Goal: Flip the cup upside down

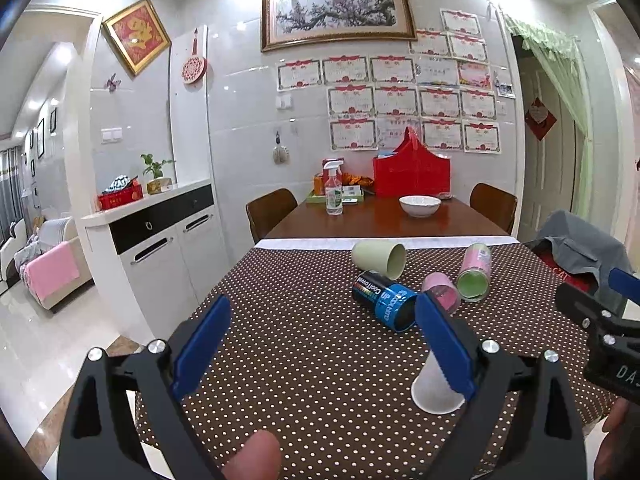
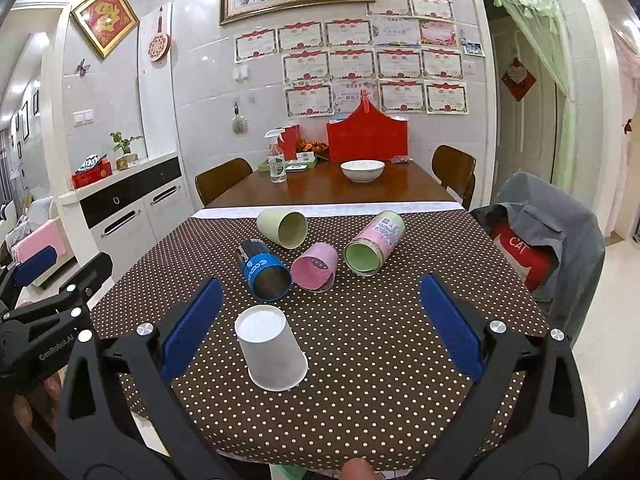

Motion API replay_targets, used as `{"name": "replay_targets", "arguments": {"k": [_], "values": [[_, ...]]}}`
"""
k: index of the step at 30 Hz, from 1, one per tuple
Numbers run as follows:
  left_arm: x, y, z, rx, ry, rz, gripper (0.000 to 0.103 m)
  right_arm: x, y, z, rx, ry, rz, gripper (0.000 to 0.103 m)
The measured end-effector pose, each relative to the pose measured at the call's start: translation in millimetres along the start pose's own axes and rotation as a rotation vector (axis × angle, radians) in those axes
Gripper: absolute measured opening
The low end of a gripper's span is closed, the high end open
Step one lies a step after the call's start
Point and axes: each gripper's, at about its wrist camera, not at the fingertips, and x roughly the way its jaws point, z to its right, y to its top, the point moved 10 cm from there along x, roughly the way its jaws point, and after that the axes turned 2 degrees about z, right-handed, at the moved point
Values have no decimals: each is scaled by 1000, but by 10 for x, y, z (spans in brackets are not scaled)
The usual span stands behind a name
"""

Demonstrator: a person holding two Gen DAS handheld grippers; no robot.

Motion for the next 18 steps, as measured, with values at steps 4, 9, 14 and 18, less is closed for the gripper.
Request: {"name": "replay_targets", "arguments": {"k": [4, 9, 14, 18], "values": [[-107, 23, 49, 10, -9, 15, 92, -63, -13, 27, 1, -15, 11, 97], [-195, 27, 90, 17, -13, 26, 92, -63, -47, 37, 3, -24, 6, 97], [-252, 33, 90, 18, -8, 37, 92, -73, -60, 51, 0, -37, 9, 97], [-281, 57, 125, 22, -5, 48, 92, -86, -63, 36, -7, -38, 13, 97]]}}
